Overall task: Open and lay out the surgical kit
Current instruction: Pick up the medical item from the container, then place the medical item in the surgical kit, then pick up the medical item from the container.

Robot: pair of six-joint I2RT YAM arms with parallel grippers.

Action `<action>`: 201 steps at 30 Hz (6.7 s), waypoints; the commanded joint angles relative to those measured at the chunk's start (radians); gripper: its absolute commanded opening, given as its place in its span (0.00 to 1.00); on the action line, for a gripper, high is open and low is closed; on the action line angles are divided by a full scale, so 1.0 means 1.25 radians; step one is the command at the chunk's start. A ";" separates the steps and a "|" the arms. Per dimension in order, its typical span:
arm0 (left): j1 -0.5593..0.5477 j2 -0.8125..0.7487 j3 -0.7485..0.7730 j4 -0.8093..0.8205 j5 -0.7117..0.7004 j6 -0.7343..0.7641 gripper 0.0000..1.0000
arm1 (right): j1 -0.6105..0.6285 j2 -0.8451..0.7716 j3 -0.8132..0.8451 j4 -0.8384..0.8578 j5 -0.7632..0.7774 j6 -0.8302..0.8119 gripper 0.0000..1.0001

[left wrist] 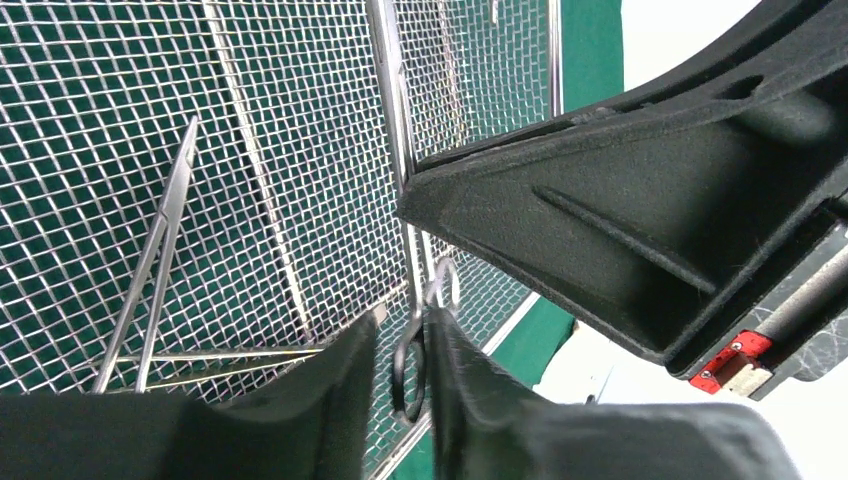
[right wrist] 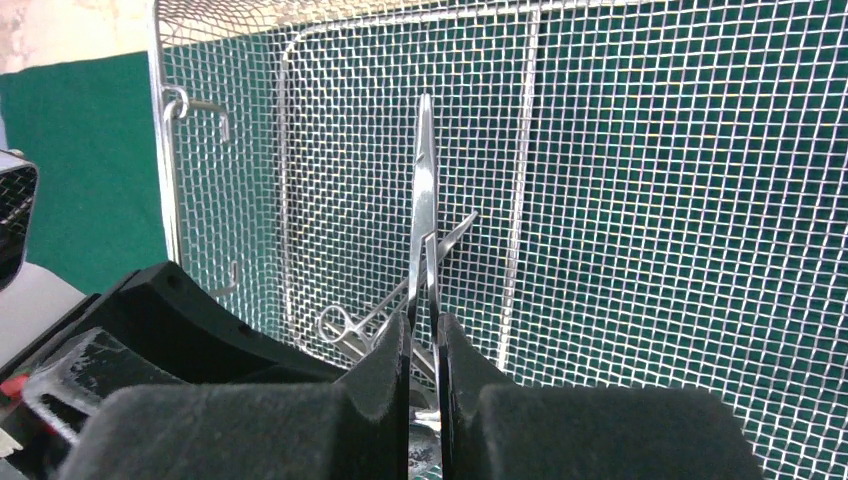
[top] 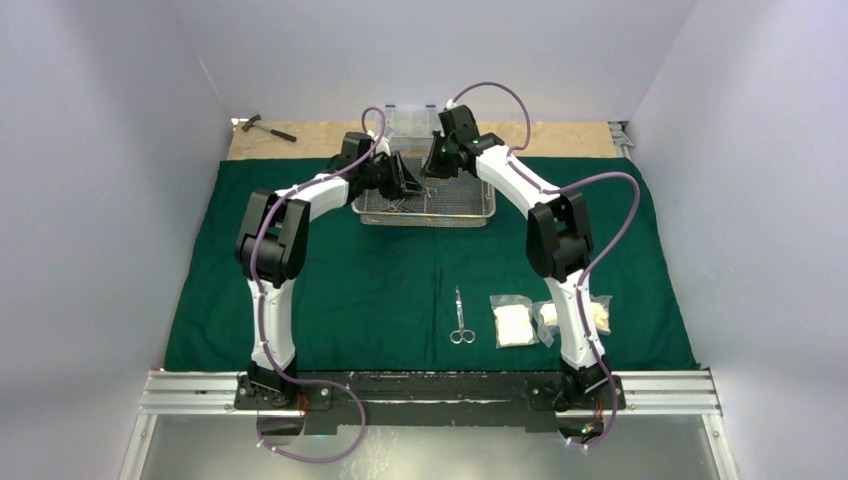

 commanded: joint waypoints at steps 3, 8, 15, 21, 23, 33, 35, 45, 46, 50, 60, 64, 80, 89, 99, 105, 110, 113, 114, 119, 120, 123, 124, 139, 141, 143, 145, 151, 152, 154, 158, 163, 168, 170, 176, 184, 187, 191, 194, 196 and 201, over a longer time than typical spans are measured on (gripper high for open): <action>-0.004 -0.002 0.030 0.050 0.040 -0.009 0.00 | -0.003 -0.061 -0.013 0.033 -0.036 0.015 0.05; -0.004 -0.026 0.005 0.062 0.043 0.003 0.00 | -0.003 -0.064 -0.006 0.013 0.000 0.022 0.28; -0.005 -0.046 -0.016 0.075 0.047 0.004 0.00 | -0.003 -0.053 0.010 -0.007 0.016 0.014 0.35; -0.005 -0.055 -0.022 0.090 0.054 -0.008 0.00 | -0.003 -0.055 0.001 -0.004 -0.002 0.014 0.33; -0.005 -0.061 -0.023 0.091 0.056 -0.009 0.00 | -0.003 -0.053 0.003 -0.004 -0.008 0.014 0.33; -0.005 -0.080 -0.040 0.103 0.062 -0.018 0.00 | 0.002 -0.046 0.007 -0.005 -0.024 0.015 0.21; -0.006 -0.082 -0.041 0.103 0.062 -0.018 0.00 | 0.003 -0.053 0.001 0.001 -0.024 0.015 0.11; -0.005 -0.159 -0.011 -0.084 -0.040 0.087 0.58 | 0.013 -0.130 -0.019 -0.028 0.047 0.000 0.00; -0.005 -0.180 -0.012 -0.114 -0.060 0.108 0.62 | 0.015 -0.144 -0.023 -0.040 0.062 -0.005 0.00; -0.005 -0.269 -0.029 -0.223 -0.125 0.180 0.70 | 0.026 -0.221 -0.097 -0.085 0.087 -0.021 0.00; -0.004 -0.527 -0.181 -0.345 -0.342 0.220 0.71 | 0.204 -0.386 -0.337 -0.271 0.219 0.050 0.00; -0.004 -0.590 -0.236 -0.366 -0.397 0.212 0.71 | 0.284 -0.400 -0.405 -0.332 0.264 0.111 0.00; -0.005 -0.612 -0.260 -0.456 -0.420 0.206 0.70 | 0.371 -0.363 -0.559 -0.268 0.165 0.185 0.00; -0.004 -0.617 -0.278 -0.468 -0.430 0.228 0.70 | 0.408 -0.329 -0.571 -0.255 0.106 0.194 0.00; -0.004 -0.610 -0.285 -0.466 -0.433 0.247 0.70 | 0.408 -0.312 -0.568 -0.231 0.157 0.248 0.00; -0.004 -0.607 -0.282 -0.463 -0.441 0.260 0.70 | 0.408 -0.337 -0.565 -0.233 0.214 0.282 0.00; -0.004 -0.598 -0.281 -0.457 -0.439 0.261 0.70 | 0.408 -0.318 -0.570 -0.231 0.194 0.279 0.00; -0.004 -0.595 -0.282 -0.459 -0.441 0.262 0.70 | 0.408 -0.302 -0.573 -0.223 0.169 0.268 0.02; -0.004 -0.595 -0.283 -0.459 -0.442 0.262 0.70 | 0.408 -0.298 -0.573 -0.220 0.162 0.259 0.07; -0.004 -0.603 -0.285 -0.466 -0.457 0.264 0.70 | 0.408 -0.301 -0.575 -0.207 0.141 0.240 0.30; -0.004 -0.605 -0.285 -0.466 -0.461 0.265 0.70 | 0.408 -0.305 -0.574 -0.207 0.141 0.239 0.33; -0.005 -0.611 -0.282 -0.471 -0.470 0.266 0.70 | 0.408 -0.318 -0.564 -0.222 0.151 0.236 0.39; -0.004 -0.612 -0.281 -0.472 -0.473 0.265 0.70 | 0.408 -0.324 -0.562 -0.228 0.154 0.236 0.40; -0.004 -0.627 -0.196 -0.444 -0.489 0.267 0.71 | 0.327 -0.510 -0.436 -0.146 0.288 0.115 0.55; -0.004 -0.607 -0.177 -0.419 -0.462 0.269 0.71 | 0.272 -0.500 -0.401 -0.124 0.272 0.072 0.61; -0.004 -0.574 -0.160 -0.391 -0.439 0.264 0.71 | 0.229 -0.471 -0.352 -0.109 0.285 0.019 0.75; -0.005 -0.539 -0.141 -0.363 -0.425 0.254 0.71 | 0.201 -0.434 -0.291 -0.090 0.292 -0.049 0.84; -0.006 -0.402 -0.045 -0.321 -0.376 0.218 0.70 | 0.137 -0.268 -0.094 -0.147 0.252 -0.147 0.78; -0.007 -0.372 -0.024 -0.319 -0.362 0.217 0.70 | 0.125 -0.245 -0.075 -0.159 0.238 -0.144 0.74; -0.013 -0.313 0.018 -0.318 -0.360 0.222 0.68 | 0.099 -0.221 -0.065 -0.165 0.195 -0.135 0.66; -0.029 -0.201 0.090 -0.289 -0.373 0.259 0.61 | 0.066 -0.243 -0.119 -0.124 0.151 -0.133 0.51; -0.068 -0.061 0.171 -0.288 -0.432 0.357 0.52 | 0.050 -0.306 -0.216 -0.052 0.121 -0.146 0.39; -0.093 0.028 0.222 -0.298 -0.542 0.465 0.51 | 0.030 -0.344 -0.265 -0.044 0.111 -0.129 0.37; -0.098 0.046 0.231 -0.302 -0.561 0.494 0.46 | 0.014 -0.354 -0.279 -0.038 0.110 -0.122 0.37; -0.110 0.081 0.237 -0.309 -0.623 0.561 0.41 | -0.024 -0.357 -0.281 -0.050 0.096 -0.105 0.35; -0.113 0.098 0.232 -0.333 -0.614 0.596 0.34 | -0.036 -0.333 -0.245 -0.053 0.081 -0.092 0.33; -0.113 0.099 0.228 -0.340 -0.602 0.600 0.32 | -0.036 -0.312 -0.225 -0.059 0.072 -0.086 0.32; -0.113 0.105 0.233 -0.350 -0.607 0.595 0.21 | -0.037 -0.293 -0.203 -0.067 0.064 -0.082 0.30; -0.113 0.113 0.244 -0.366 -0.604 0.585 0.12 | -0.037 -0.287 -0.191 -0.077 0.067 -0.083 0.29; -0.113 0.115 0.251 -0.375 -0.606 0.578 0.06 | -0.037 -0.286 -0.186 -0.082 0.068 -0.083 0.29; -0.112 0.096 0.275 -0.379 -0.626 0.568 0.00 | -0.037 -0.293 -0.190 -0.086 0.062 -0.084 0.28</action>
